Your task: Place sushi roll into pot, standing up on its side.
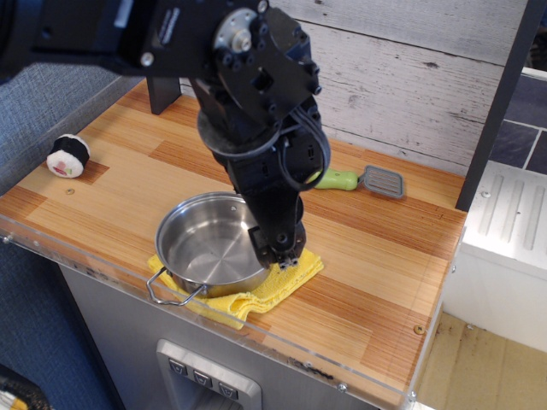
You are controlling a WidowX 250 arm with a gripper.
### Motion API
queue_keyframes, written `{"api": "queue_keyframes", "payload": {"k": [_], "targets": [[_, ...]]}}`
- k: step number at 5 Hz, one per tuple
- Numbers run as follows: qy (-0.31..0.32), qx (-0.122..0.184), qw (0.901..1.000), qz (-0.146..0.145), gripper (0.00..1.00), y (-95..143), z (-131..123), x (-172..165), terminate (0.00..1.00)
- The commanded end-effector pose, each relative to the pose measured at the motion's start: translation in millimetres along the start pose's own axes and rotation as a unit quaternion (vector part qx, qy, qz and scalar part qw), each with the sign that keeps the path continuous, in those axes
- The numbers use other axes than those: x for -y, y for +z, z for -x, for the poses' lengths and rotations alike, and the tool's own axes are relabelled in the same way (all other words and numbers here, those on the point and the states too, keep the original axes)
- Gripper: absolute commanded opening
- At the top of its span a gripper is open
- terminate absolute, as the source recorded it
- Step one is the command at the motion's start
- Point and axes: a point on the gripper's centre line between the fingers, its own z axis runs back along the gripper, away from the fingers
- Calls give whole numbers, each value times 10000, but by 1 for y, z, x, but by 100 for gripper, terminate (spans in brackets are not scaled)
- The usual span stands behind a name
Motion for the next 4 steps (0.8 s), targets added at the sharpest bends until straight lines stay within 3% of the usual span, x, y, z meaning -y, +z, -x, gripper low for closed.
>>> {"api": "queue_keyframes", "payload": {"k": [1, 4], "targets": [[0, 0, 10000, 0, 100, 0, 0, 0, 0], [538, -518, 9956, -564, 100, -16, 40, -60, 0]]}}
